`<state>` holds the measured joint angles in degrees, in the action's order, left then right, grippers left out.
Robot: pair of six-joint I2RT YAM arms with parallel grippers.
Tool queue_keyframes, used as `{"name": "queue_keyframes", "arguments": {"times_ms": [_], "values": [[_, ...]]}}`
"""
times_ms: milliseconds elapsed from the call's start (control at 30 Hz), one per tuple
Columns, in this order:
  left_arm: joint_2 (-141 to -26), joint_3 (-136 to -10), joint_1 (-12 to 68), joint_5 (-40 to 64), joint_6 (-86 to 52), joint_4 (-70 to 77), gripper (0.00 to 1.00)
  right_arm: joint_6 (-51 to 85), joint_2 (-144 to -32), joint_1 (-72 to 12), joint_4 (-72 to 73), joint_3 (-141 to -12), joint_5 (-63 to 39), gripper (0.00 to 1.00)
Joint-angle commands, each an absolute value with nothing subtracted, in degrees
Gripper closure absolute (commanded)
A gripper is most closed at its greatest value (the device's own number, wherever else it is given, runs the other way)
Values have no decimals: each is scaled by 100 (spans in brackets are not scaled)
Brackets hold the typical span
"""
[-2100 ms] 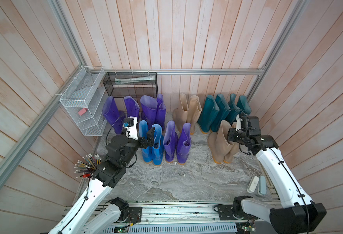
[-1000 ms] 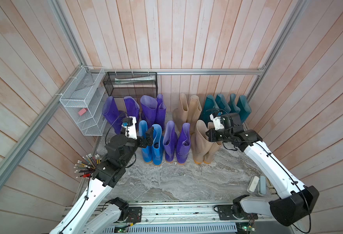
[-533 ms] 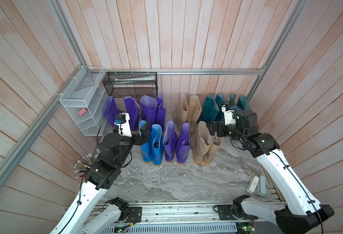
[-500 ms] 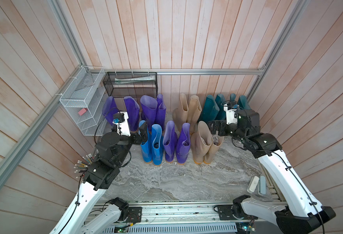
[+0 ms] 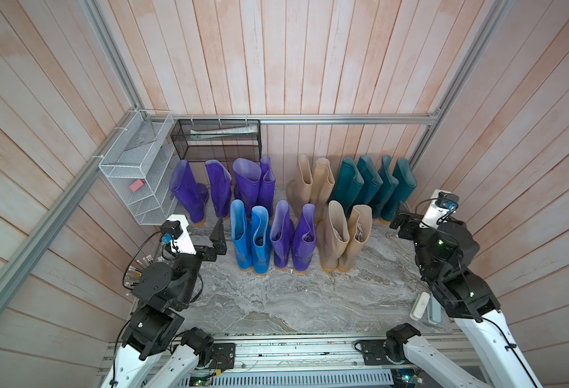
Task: Match and arrange rain boots in pairs
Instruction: Reset both arms
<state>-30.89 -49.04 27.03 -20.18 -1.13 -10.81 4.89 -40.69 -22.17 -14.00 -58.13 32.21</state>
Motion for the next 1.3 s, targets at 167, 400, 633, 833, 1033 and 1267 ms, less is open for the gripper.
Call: {"name": "queue_keyframes", "arguments": {"times_ms": [167, 400, 633, 833, 1033, 1267], "values": [[-3925, -4941, 1282, -2186, -43, -176, 0, -153, -4415, -1577, 1017, -4678, 2962, 2], [-4863, -4084, -1721, 1648, -1539, 1208, 0, 268, -4730, 181, 1533, -4137, 661, 2], [-5642, -2676, -1724, 1639, -1462, 2774, 0, 135, -4773, 484, 3943, -2340, 451, 2], [-6431, -1920, -1553, 1381, -726, 4120, 0, -119, -5626, 525, 4725, -1782, 481, 2], [-7353, -1639, -1327, 1237, -173, 5018, 0, 95, -6837, 549, 5924, -1180, 74, 2], [-7852, -1616, -1362, 1614, -70, 5442, 0, 539, -8512, 615, 8327, -648, -289, 2]]}}
